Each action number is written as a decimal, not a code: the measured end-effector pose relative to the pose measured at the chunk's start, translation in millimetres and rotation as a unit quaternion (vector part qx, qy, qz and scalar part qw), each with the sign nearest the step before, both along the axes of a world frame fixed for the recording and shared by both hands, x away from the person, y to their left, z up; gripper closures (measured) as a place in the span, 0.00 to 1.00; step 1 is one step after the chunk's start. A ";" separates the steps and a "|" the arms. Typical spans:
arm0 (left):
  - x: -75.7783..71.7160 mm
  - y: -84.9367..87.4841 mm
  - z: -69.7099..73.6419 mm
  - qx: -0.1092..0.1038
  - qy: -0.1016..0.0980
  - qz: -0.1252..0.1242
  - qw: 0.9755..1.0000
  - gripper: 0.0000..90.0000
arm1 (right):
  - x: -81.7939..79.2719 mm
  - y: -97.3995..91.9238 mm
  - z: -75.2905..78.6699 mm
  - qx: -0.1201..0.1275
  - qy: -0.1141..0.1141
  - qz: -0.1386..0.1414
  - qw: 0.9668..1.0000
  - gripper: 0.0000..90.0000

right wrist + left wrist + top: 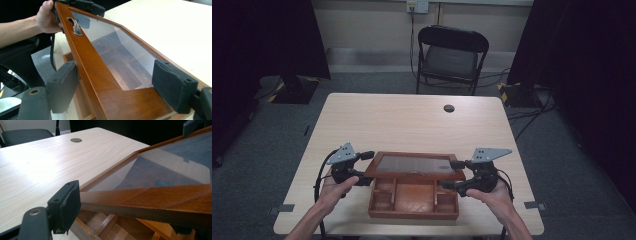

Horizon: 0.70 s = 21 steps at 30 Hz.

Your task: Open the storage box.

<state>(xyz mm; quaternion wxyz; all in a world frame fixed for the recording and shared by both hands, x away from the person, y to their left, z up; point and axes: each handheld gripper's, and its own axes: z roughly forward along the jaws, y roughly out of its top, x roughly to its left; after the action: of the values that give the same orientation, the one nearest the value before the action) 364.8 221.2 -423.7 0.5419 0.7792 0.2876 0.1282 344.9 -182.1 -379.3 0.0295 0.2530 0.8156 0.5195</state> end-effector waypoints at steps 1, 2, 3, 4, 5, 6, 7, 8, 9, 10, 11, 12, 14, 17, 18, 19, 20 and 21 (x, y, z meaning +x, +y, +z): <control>0.6 -0.9 1.9 0.001 -0.004 0.002 1.000 0.27 | 0.4 -0.4 0.5 0.001 0.000 -0.002 1.000 0.24; 1.5 -1.1 3.3 0.001 -0.005 0.002 1.000 0.28 | 1.4 -0.8 1.1 0.002 -0.002 -0.005 1.000 0.25; 2.4 -1.2 4.6 0.001 -0.006 -0.001 1.000 0.29 | 2.3 -1.6 2.2 0.003 -0.001 -0.006 1.000 0.27; 3.0 -1.6 5.6 -0.002 -0.005 -0.002 1.000 0.32 | 3.5 -2.4 3.2 0.007 -0.003 -0.008 1.000 0.28; 4.1 -1.6 6.4 -0.004 -0.005 -0.005 1.000 0.34 | 4.6 -3.3 4.4 0.008 -0.004 -0.011 1.000 0.29; 5.1 -2.1 6.9 -0.007 -0.002 -0.005 1.000 0.35 | 6.0 -4.3 5.4 0.010 -0.005 -0.013 1.000 0.29; 6.3 -2.1 6.9 -0.011 -0.001 -0.005 1.000 0.35 | 7.4 -5.4 6.1 0.012 -0.006 -0.016 1.000 0.30; 6.3 -2.1 6.9 -0.011 -0.001 -0.005 1.000 0.35 | 7.4 -5.4 6.1 0.012 -0.006 -0.016 1.000 0.30; 7.6 -2.6 6.3 -0.018 0.004 -0.005 1.000 0.36 | 10.9 -7.4 7.3 0.007 -0.008 -0.022 1.000 0.31; 9.6 -2.4 6.1 -0.022 0.006 -0.003 1.000 0.36 | 12.4 -8.2 7.4 0.009 -0.006 -0.023 1.000 0.31; 10.8 -2.6 6.2 -0.024 0.006 0.000 1.000 0.36 | 14.4 -9.2 7.4 0.013 -0.005 -0.024 1.000 0.31; 11.8 -2.8 6.8 -0.024 0.008 0.000 1.000 0.36 | 16.0 -9.7 7.6 0.013 -0.006 -0.028 1.000 0.32; 14.1 -3.7 8.7 -0.022 0.007 0.001 1.000 0.37 | 19.1 -10.0 7.8 0.014 -0.008 -0.033 0.999 0.34; 17.4 -5.0 11.5 -0.018 0.006 0.001 1.000 0.39 | 25.0 -11.0 7.3 0.028 -0.007 -0.038 0.999 0.34; 18.7 -5.3 12.7 -0.015 0.004 0.004 1.000 0.39 | 27.1 -11.4 7.2 0.031 -0.006 -0.040 0.999 0.34; 19.6 -5.9 13.2 -0.019 0.003 0.008 1.000 0.38 | 29.1 -11.8 7.1 0.034 -0.007 -0.043 0.998 0.35; 20.8 -5.8 13.6 -0.018 0.003 0.009 1.000 0.38 | 31.1 -12.2 7.0 0.037 -0.007 -0.047 0.998 0.36; 22.2 -6.4 13.6 -0.019 0.006 0.011 1.000 0.38 | 33.3 -12.5 6.7 0.038 -0.009 -0.051 0.998 0.36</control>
<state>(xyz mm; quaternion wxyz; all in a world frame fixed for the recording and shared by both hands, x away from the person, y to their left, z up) 387.0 214.8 -410.1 0.5533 0.7665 0.3016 0.1242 378.2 -194.6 -372.5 0.0539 0.2904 0.7807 0.5507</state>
